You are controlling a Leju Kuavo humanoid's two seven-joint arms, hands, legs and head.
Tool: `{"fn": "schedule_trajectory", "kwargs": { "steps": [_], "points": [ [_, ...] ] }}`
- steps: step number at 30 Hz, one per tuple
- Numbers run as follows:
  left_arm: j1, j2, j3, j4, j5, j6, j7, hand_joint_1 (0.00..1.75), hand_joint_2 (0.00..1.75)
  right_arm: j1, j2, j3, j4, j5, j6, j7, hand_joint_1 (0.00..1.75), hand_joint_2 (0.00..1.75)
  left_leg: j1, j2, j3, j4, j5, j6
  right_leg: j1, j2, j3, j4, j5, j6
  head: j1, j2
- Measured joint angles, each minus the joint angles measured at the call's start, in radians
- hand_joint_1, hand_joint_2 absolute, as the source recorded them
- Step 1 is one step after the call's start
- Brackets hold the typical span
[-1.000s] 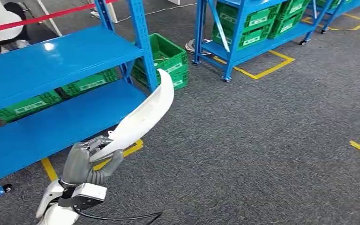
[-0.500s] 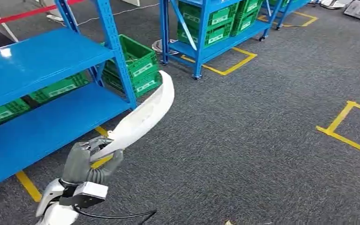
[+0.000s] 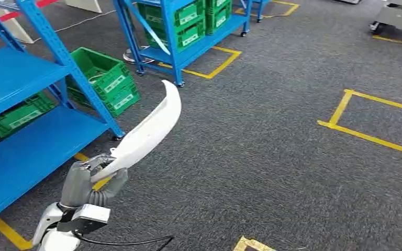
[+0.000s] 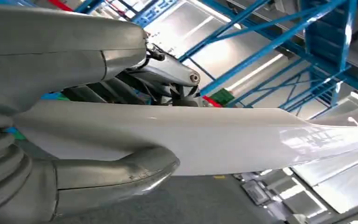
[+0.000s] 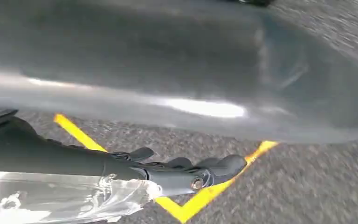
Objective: Take the parts from the cabinet and place them on the table.
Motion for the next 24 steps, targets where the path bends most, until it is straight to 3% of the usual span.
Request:
{"fn": "schedule_trajectory", "kwargs": {
  "steps": [1, 2, 3, 4, 5, 7, 8, 10, 11, 12, 13, 14, 15, 17, 18, 19, 20, 21, 22, 23, 24],
  "points": [
    [0.004, 0.0, 0.003, 0.0, 0.002, 0.0, -0.006, 1.75, 1.75, -0.001, 0.0, -0.005, 0.0, -0.002, -0.003, -0.008, 0.0, 0.0, -0.001, -0.005, -0.034, 0.06, -0.014, 0.001, 0.001, 0.014, -0.002, 0.0, 0.001, -0.001, -0.001, 0.0],
    [0.008, -0.001, 0.006, 0.0, 0.006, -0.001, -0.016, 1.75, 1.75, -0.001, 0.0, -0.012, 0.0, -0.002, -0.002, -0.013, 0.0, 0.0, -0.002, -0.006, -0.046, 0.074, -0.004, 0.003, 0.002, 0.028, -0.002, 0.0, 0.002, -0.002, 0.0, 0.0],
    [0.01, -0.001, 0.008, 0.0, 0.009, -0.002, -0.024, 1.75, 1.75, 0.0, 0.0, -0.017, 0.0, -0.002, 0.001, -0.015, 0.0, 0.0, -0.001, -0.007, -0.037, 0.047, 0.028, 0.005, 0.003, 0.042, -0.002, 0.0, 0.002, -0.001, -0.001, 0.0],
    [0.009, -0.002, 0.01, 0.0, 0.012, -0.005, -0.029, 1.75, 1.75, 0.0, 0.0, -0.02, 0.0, -0.003, 0.009, -0.015, 0.0, 0.0, -0.001, -0.009, -0.008, -0.023, 0.078, 0.008, 0.003, 0.057, -0.002, 0.001, 0.003, 0.001, 0.0, 0.0],
    [0.009, -0.002, 0.01, 0.0, 0.014, -0.009, -0.029, 1.75, 1.75, 0.0, 0.0, -0.023, -0.001, -0.003, 0.014, -0.015, 0.0, 0.0, -0.001, -0.012, 0.017, -0.073, 0.107, 0.009, 0.002, 0.066, -0.002, 0.002, 0.004, 0.002, -0.001, 0.0],
    [0.009, -0.002, 0.01, 0.0, 0.015, -0.011, -0.029, 1.75, 1.75, 0.0, 0.0, -0.024, 0.0, -0.003, 0.016, -0.016, 0.0, 0.0, -0.001, -0.016, 0.027, -0.094, 0.118, 0.009, 0.002, 0.069, -0.002, 0.002, 0.005, 0.003, -0.001, 0.0],
    [0.009, -0.003, 0.011, 0.0, 0.023, -0.023, -0.029, 1.75, 1.75, -0.004, 0.003, -0.03, -0.002, -0.002, 0.022, -0.015, 0.0, 0.0, 0.01, -0.104, 0.085, -0.226, 0.144, 0.012, 0.009, 0.095, -0.015, 0.02, 0.004, 0.015, 0.0, 0.0],
    [0.009, -0.005, 0.012, 0.0, 0.024, -0.027, -0.029, 1.75, 1.75, -0.003, 0.004, -0.037, -0.003, -0.002, 0.029, -0.016, 0.0, 0.0, 0.003, -0.086, 0.078, -0.218, 0.144, 0.017, 0.0, 0.111, -0.025, 0.012, 0.011, 0.026, -0.002, 0.0],
    [0.007, -0.005, 0.014, 0.0, 0.024, -0.033, -0.029, 1.75, 1.75, 0.0, 0.004, -0.04, -0.003, -0.002, 0.033, -0.016, 0.0, 0.0, 0.0, -0.077, 0.078, -0.218, 0.147, 0.024, -0.003, 0.121, -0.026, 0.006, 0.016, 0.034, -0.001, 0.0],
    [0.005, -0.008, 0.015, 0.0, 0.024, -0.043, -0.029, 1.75, 1.75, 0.003, 0.003, -0.044, -0.003, -0.007, 0.038, -0.016, 0.0, 0.0, 0.007, -0.064, 0.079, -0.223, 0.152, 0.032, -0.004, 0.132, -0.034, 0.006, 0.017, 0.039, -0.003, 0.0],
    [-0.002, -0.011, 0.014, 0.0, 0.023, -0.053, -0.029, 1.75, 1.75, 0.006, 0.003, -0.05, -0.004, -0.013, 0.043, -0.015, 0.0, 0.0, 0.009, -0.049, 0.08, -0.225, 0.155, 0.036, 0.001, 0.094, -0.036, 0.02, 0.009, 0.041, 0.0, 0.0],
    [-0.005, -0.016, 0.009, 0.0, 0.022, -0.06, -0.029, 1.75, 1.75, 0.005, 0.003, -0.057, -0.004, -0.019, 0.049, -0.015, 0.0, 0.0, 0.009, -0.04, 0.08, -0.225, 0.154, 0.041, 0.005, 0.041, -0.057, 0.061, -0.022, 0.047, 0.012, 0.0],
    [-0.008, -0.019, 0.005, 0.002, 0.019, -0.063, -0.029, 1.75, 1.75, 0.003, 0.003, -0.065, -0.004, -0.023, 0.054, -0.015, 0.0, 0.0, 0.007, -0.025, 0.08, -0.225, 0.154, 0.044, 0.003, 0.015, -0.092, 0.135, -0.063, 0.053, 0.014, 0.0],
    [-0.028, -0.026, -0.011, 0.021, 0.005, -0.061, -0.022, 1.75, 1.75, -0.002, 0.002, -0.081, -0.005, -0.034, 0.061, -0.012, 0.0, 0.0, 0.004, 0.003, 0.08, -0.225, 0.153, 0.046, -0.002, -0.003, -0.155, 0.272, -0.121, 0.06, 0.013, 0.0],
    [-0.047, -0.031, -0.028, 0.04, -0.004, -0.057, -0.012, 1.75, 1.75, -0.001, 0.001, -0.094, -0.006, -0.039, 0.064, -0.008, 0.0, 0.0, 0.004, 0.015, 0.08, -0.225, 0.153, 0.046, -0.004, -0.007, -0.166, 0.301, -0.124, 0.062, 0.015, 0.0],
    [-0.064, -0.037, -0.047, 0.056, -0.011, -0.053, -0.005, 1.75, 1.75, 0.001, -0.002, -0.107, -0.008, -0.044, 0.067, -0.008, 0.0, 0.0, 0.004, 0.026, 0.08, -0.225, 0.152, 0.046, -0.006, -0.01, -0.153, 0.282, -0.105, 0.064, 0.014, 0.0],
    [-0.076, -0.042, -0.066, 0.064, -0.014, -0.051, 0.001, 1.75, 1.75, 0.002, -0.004, -0.119, -0.011, -0.047, 0.068, -0.008, 0.0, 0.0, 0.004, 0.037, 0.082, -0.225, 0.151, 0.044, -0.007, -0.014, -0.119, 0.221, -0.072, 0.065, 0.015, 0.0],
    [-0.088, -0.046, -0.083, 0.069, -0.018, -0.048, 0.006, 1.75, 1.75, 0.003, -0.005, -0.128, -0.013, -0.051, 0.069, -0.008, 0.0, 0.0, 0.005, 0.049, 0.085, -0.225, 0.149, 0.041, -0.007, -0.03, -0.068, 0.13, -0.033, 0.065, 0.014, 0.0],
    [-0.098, -0.051, -0.096, 0.074, -0.019, -0.048, 0.009, 1.75, 1.75, 0.002, -0.006, -0.137, -0.016, -0.052, 0.069, -0.008, 0.0, 0.0, 0.005, 0.059, 0.09, -0.225, 0.145, 0.036, -0.006, -0.065, -0.016, 0.046, -0.003, 0.066, 0.015, 0.0],
    [-0.107, -0.053, -0.106, 0.079, -0.019, -0.047, 0.011, 1.75, 1.75, -0.002, -0.006, -0.143, -0.017, -0.053, 0.069, -0.008, 0.0, 0.0, -0.003, 0.068, 0.091, -0.224, 0.141, 0.029, 0.003, -0.088, 0.001, 0.015, -0.016, 0.062, 0.015, 0.0],
    [-0.115, -0.055, -0.113, 0.084, -0.019, -0.046, 0.012, 1.75, 1.75, -0.004, -0.006, -0.146, -0.019, -0.053, 0.07, -0.009, 0.0, 0.0, -0.004, 0.077, 0.093, -0.223, 0.14, 0.023, 0.0, -0.072, 0.001, 0.01, -0.006, 0.047, 0.011, 0.0]
  ]
}}
